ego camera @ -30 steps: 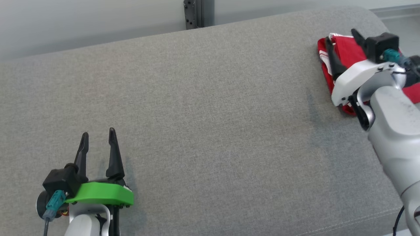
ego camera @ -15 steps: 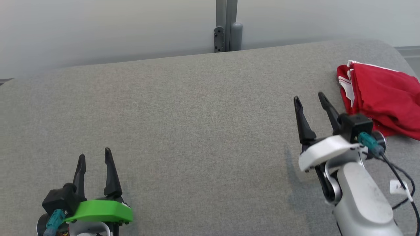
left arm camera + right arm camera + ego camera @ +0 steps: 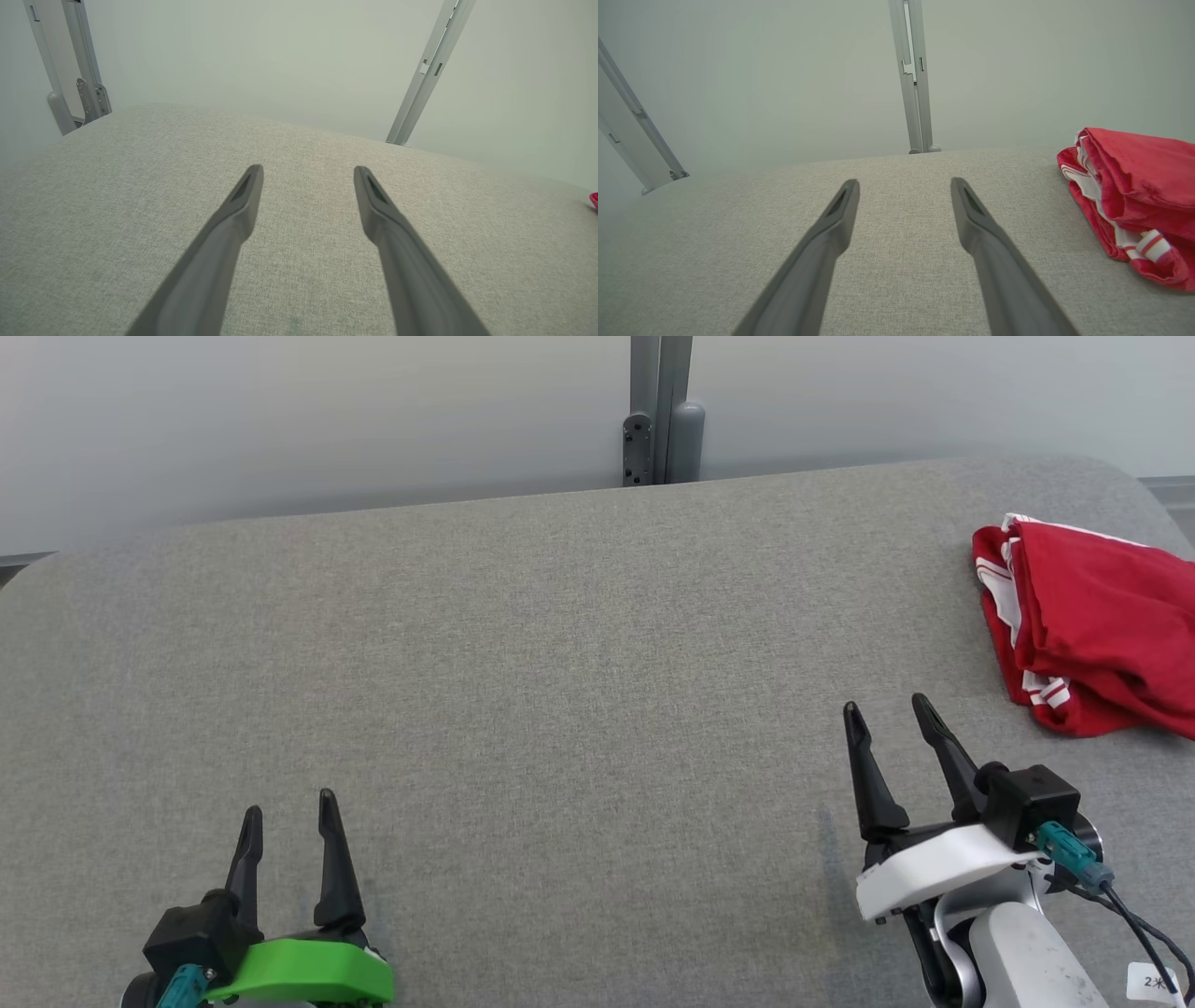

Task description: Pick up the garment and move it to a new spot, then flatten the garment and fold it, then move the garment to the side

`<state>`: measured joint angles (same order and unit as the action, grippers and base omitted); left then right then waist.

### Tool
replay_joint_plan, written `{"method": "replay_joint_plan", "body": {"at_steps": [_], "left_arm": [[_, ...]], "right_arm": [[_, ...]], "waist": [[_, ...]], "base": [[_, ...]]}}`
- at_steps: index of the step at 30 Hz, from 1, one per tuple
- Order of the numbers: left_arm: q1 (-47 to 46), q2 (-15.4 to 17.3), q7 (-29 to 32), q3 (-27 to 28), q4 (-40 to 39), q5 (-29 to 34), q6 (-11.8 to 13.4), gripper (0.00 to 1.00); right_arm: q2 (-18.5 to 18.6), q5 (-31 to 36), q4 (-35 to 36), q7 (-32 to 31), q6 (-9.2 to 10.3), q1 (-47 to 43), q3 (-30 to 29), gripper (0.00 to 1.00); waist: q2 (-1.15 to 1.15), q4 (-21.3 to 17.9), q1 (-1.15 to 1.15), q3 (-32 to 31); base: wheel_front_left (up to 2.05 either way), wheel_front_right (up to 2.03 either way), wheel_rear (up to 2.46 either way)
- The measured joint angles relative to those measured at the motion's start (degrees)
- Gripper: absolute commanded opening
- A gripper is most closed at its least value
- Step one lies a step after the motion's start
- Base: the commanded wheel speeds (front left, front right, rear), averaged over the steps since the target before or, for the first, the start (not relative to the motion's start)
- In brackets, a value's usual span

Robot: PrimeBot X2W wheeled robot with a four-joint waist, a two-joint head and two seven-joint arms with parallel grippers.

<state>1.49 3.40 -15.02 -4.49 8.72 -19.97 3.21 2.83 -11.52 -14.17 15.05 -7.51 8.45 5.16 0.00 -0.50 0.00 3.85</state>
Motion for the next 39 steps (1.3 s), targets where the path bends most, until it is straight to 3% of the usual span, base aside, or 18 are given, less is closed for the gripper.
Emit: {"method": "replay_joint_plan", "body": {"at_steps": [12,13,19,39], "left_arm": [[0.0,-0.2,0.0,-0.6,1.0,1.1,-0.6,1.0],[0.0,-0.2,0.0,-0.7,1.2,1.2,-0.7,0.0],[0.3,-0.4,0.8,-0.9,3.8,0.4,-0.7,0.0],[-0.4,-0.5,6.0,2.0,4.4,-18.0,-3.2,0.0]], "right_arm": [[0.0,0.0,0.1,0.0,0.0,-0.2,-0.7,1.0],[0.0,0.0,-0.1,0.0,0.0,-0.2,-0.7,0.0],[-0.3,-0.9,-2.4,-0.4,-0.01,-2.0,-0.6,0.0],[0.1,-21.8,-2.1,-5.2,-0.01,-2.1,-2.6,0.0]], "waist": [[0.0,0.2,0.0,-0.5],[0.0,0.3,0.0,-0.6],[0.0,0.3,0.0,-0.6],[0.0,0.3,0.0,-1.1]], "base": [[0.0,0.0,0.0],[0.0,0.0,0.0],[0.0,0.0,0.0],[0.0,0.0,0.0]]}}
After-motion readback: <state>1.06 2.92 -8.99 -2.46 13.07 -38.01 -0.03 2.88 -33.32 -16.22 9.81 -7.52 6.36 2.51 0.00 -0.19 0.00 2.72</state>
